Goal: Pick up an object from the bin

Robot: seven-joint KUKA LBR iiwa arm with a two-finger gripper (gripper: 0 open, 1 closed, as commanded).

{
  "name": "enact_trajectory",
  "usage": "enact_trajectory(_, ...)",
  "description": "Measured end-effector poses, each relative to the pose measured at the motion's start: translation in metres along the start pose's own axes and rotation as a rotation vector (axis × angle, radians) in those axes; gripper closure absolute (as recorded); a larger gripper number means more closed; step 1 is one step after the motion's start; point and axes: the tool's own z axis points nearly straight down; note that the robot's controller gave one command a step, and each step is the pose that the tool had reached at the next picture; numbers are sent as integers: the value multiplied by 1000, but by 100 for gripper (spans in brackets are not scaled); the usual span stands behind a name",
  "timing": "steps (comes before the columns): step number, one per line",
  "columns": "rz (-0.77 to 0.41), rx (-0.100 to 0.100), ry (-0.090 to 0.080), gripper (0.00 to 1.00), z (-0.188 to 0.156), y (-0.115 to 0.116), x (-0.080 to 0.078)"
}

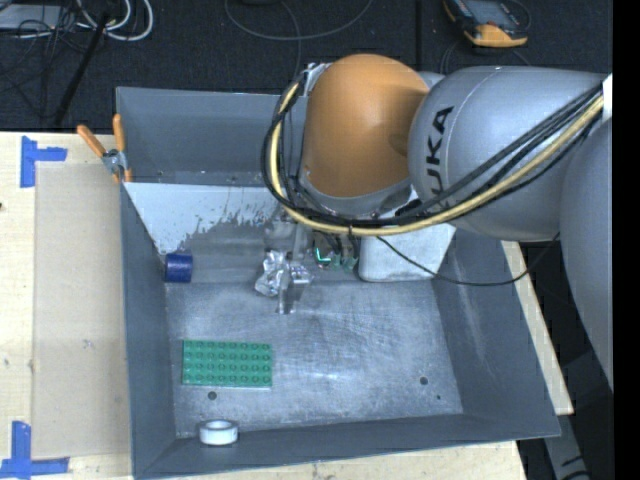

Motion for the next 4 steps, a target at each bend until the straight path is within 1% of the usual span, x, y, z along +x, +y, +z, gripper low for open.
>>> enact_trajectory(1,-109,0,-12,0,144,63,62)
enact_trajectory(2,-3,-1,-9,0,115,76,77)
enact_trajectory(3,138,0,-7,0,103,60,79)
enact_trajectory(4,341,-5,-14,0,143,57,88)
